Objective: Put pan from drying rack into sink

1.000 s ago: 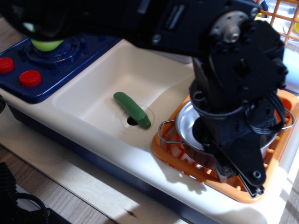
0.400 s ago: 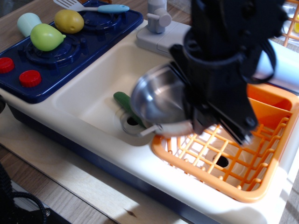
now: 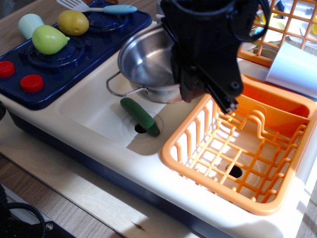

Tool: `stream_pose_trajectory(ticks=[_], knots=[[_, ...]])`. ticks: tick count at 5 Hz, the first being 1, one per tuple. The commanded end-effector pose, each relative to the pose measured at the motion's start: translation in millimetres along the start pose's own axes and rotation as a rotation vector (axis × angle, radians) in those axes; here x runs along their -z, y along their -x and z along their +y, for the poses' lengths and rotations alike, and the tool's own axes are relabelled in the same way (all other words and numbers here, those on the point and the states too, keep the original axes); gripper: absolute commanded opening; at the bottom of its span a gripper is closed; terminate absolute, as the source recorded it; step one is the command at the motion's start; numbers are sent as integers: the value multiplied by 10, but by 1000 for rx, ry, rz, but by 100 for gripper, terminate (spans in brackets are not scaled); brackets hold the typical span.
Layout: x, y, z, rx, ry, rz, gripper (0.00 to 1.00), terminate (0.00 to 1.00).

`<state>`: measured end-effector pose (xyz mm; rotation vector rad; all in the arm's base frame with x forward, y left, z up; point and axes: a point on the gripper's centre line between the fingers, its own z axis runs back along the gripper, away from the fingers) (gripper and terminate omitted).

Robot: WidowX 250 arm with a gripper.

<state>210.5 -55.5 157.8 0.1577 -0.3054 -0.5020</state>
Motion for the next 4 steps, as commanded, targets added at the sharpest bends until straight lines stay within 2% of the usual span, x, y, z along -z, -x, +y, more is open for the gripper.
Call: stream_pose_trajectory(ticks=[1,2,3,4], knots=[[337,131,185,-10,28,-109,0,0],[665,194,143,-48,65,-157,0,0],[841,208,135,-59,88,-174,100,0],[841,208,135,-59,88,-174,100,100]])
